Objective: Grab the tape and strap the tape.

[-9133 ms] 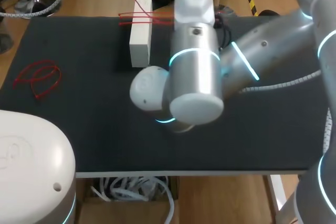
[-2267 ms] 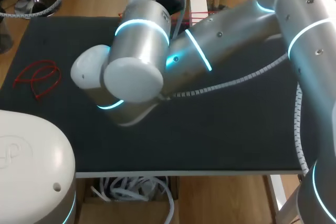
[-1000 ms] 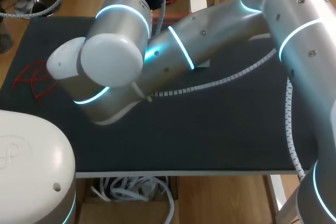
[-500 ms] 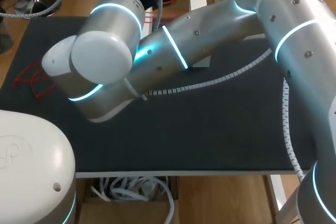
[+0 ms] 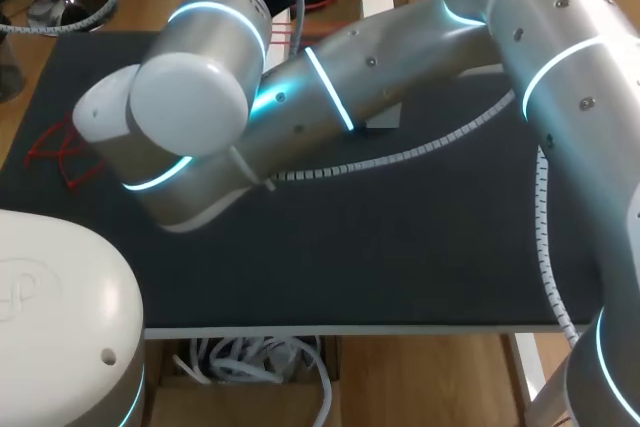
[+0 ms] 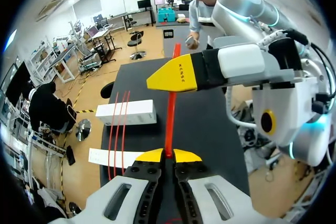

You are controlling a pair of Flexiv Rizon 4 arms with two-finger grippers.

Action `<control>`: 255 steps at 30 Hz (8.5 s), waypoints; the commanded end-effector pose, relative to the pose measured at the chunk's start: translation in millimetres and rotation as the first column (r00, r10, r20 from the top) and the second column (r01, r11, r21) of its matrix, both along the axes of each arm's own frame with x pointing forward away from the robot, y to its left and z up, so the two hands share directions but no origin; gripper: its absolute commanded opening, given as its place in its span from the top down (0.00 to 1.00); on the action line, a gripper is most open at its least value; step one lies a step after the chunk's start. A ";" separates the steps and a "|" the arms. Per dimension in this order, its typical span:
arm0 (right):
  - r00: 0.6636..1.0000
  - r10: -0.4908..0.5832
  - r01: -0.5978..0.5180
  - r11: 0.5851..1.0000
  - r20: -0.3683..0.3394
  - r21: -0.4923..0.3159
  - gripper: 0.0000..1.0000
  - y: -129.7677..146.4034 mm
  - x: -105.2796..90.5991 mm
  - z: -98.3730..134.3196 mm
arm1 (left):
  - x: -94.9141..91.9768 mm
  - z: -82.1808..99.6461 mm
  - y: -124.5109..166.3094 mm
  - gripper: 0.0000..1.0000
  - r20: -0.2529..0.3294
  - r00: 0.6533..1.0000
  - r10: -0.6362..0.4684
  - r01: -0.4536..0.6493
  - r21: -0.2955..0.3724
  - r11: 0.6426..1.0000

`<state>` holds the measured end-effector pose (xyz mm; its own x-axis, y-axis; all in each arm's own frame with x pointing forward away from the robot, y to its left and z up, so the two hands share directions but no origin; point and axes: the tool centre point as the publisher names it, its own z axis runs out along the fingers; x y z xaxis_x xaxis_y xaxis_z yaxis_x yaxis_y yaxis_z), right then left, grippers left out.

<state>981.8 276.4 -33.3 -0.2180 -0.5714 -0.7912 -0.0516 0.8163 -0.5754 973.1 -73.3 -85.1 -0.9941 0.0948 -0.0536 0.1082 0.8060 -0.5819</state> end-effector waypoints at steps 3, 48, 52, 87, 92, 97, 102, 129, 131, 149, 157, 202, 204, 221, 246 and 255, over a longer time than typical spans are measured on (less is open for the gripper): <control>1.000 0.002 -0.002 1.000 -0.014 0.003 1.00 -0.5 -1.2 7.3 | 0.9 0.8 0.0 1.00 -0.003 1.000 -0.002 0.002 0.003 1.000; 0.999 -0.001 0.000 0.999 -0.034 -0.043 1.00 4.3 0.5 -3.9 | 0.9 0.8 0.0 1.00 -0.003 1.000 -0.002 0.002 0.003 1.000; 0.999 0.000 -0.002 0.999 -0.037 -0.044 1.00 6.1 0.2 -5.3 | 0.9 0.8 0.0 1.00 -0.003 1.000 -0.002 0.002 0.003 1.000; 0.999 -0.003 0.000 0.998 -0.053 -0.059 1.00 17.3 0.8 -14.0 | 0.9 0.8 0.0 1.00 -0.003 1.000 -0.002 0.002 0.003 1.000; 0.998 -0.007 0.004 0.998 -0.060 -0.060 1.00 19.4 2.5 -15.1 | 0.9 0.8 0.0 1.00 -0.003 1.000 -0.002 0.002 0.003 1.000; 0.998 -0.008 0.005 0.999 -0.063 -0.055 1.00 19.7 3.3 -13.8 | 0.9 0.8 0.0 1.00 -0.003 1.000 -0.002 0.002 0.003 1.000; 0.998 -0.006 0.003 0.999 -0.065 -0.050 1.00 18.0 2.0 -11.6 | 0.9 0.8 0.0 1.00 -0.003 1.000 -0.002 0.002 0.003 1.000; 0.998 0.000 -0.002 1.000 -0.066 -0.028 1.00 4.5 -1.5 -0.9 | 0.9 0.8 0.0 1.00 -0.003 1.000 -0.002 0.002 0.003 1.000; 0.998 0.000 -0.001 1.000 -0.066 -0.026 1.00 3.9 -1.5 -0.1 | 0.9 0.8 0.0 1.00 -0.003 1.000 -0.002 0.002 0.003 1.000; 0.997 -0.014 0.012 1.000 -0.072 -0.023 1.00 1.2 -0.4 -0.9 | 0.9 0.8 0.0 1.00 -0.003 1.000 -0.002 0.002 0.003 1.000; 0.997 -0.012 0.010 1.000 -0.081 -0.025 1.00 2.6 -0.4 -2.7 | 0.9 0.8 0.0 1.00 -0.003 1.000 -0.002 0.002 0.003 1.000; 0.995 -0.014 0.009 0.999 -0.099 -0.048 1.00 30.6 3.5 -19.1 | 0.9 0.8 0.0 1.00 -0.003 1.000 -0.002 0.002 0.003 1.000; 0.995 -0.013 0.008 0.999 -0.100 -0.049 1.00 31.4 3.9 -19.3 | 0.9 0.8 0.0 1.00 -0.003 1.000 -0.002 0.002 0.003 1.000; 0.995 -0.010 0.007 1.000 -0.094 -0.028 0.84 17.9 0.3 -8.4 | 0.9 0.8 0.0 1.00 -0.003 1.000 -0.002 0.002 0.003 1.000; 0.995 -0.001 -0.001 1.000 -0.099 -0.018 0.89 12.6 -5.1 -5.9 | 0.9 0.8 0.0 1.00 -0.003 1.000 -0.002 0.002 0.003 1.000; 0.995 -0.002 0.001 1.000 -0.102 -0.017 0.87 12.0 -5.9 -5.6 | 0.9 0.8 0.0 1.00 -0.003 1.000 -0.002 0.002 0.003 1.000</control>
<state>976.5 289.9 -41.5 -0.2959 -0.5810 -0.7582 -0.1036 0.8086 -0.5792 973.1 -73.3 -85.0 -0.9940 0.0949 -0.0537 0.1083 0.8060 -0.5819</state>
